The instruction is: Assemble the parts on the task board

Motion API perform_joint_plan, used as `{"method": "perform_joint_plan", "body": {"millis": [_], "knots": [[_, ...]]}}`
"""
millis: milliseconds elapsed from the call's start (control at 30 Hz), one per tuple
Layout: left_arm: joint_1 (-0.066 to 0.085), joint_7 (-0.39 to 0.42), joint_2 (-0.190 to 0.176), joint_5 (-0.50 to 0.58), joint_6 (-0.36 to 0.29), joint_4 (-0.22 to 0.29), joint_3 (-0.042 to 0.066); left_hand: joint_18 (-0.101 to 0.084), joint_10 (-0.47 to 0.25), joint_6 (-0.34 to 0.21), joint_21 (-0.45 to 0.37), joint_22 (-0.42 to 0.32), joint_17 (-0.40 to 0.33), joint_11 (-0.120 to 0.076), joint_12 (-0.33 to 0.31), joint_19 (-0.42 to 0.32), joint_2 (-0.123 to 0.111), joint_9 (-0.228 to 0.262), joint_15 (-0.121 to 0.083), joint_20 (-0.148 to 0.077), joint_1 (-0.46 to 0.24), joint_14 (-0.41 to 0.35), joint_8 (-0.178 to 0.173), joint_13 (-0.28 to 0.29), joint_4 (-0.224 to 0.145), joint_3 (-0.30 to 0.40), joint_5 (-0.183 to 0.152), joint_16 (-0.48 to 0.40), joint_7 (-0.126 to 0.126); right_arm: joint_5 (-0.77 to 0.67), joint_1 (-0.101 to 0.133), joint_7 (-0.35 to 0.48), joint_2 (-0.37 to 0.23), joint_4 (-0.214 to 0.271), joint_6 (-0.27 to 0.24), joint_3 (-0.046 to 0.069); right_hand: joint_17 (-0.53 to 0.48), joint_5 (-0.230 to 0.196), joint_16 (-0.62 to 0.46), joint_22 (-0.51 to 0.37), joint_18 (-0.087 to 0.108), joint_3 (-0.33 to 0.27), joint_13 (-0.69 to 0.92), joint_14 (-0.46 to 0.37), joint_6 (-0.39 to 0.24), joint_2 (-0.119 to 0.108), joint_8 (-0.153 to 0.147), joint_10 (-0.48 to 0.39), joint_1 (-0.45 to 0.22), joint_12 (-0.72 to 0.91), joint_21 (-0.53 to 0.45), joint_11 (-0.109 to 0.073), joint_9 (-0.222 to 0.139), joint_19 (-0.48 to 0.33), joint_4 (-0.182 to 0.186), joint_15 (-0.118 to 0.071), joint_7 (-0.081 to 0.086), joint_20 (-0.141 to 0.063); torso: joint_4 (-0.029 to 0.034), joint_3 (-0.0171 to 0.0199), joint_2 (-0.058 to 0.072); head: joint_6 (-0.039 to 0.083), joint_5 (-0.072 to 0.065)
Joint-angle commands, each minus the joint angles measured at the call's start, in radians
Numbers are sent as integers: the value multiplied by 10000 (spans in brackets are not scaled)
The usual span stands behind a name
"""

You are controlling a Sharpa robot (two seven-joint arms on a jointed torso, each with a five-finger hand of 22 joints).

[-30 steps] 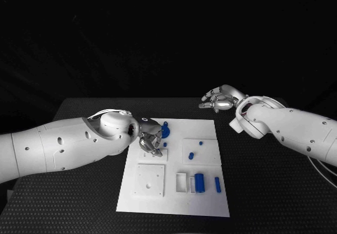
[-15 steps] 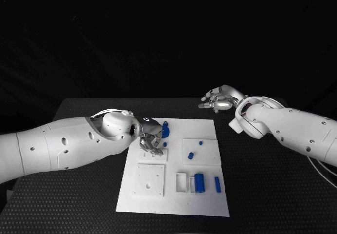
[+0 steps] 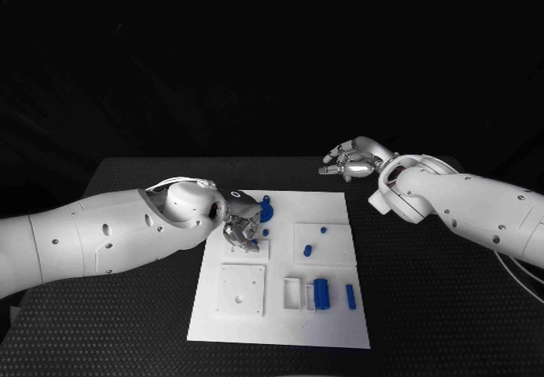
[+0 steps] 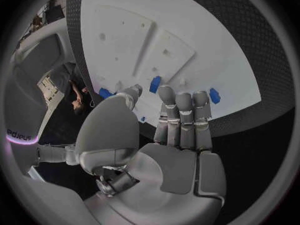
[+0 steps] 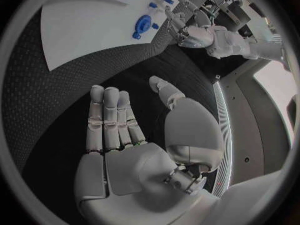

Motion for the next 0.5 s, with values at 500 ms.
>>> {"method": "perform_joint_plan", "body": {"millis": [500], "knots": [[-91,295,101,-94,217,-91,6,-248,5,79,-213,133,139,-13,-192,2,444,-135,12,-1031,987,-111,-141,212,8,-916,1731,-153,-8,-32,-7,88,24,25,112,3,-17,63,44,185,126,-54,-25,-47,-4,34,29,-8,-61,52,-53,-24,-17,91,-9,-24,69,-12,0,2,-1,-6,-9]]}}
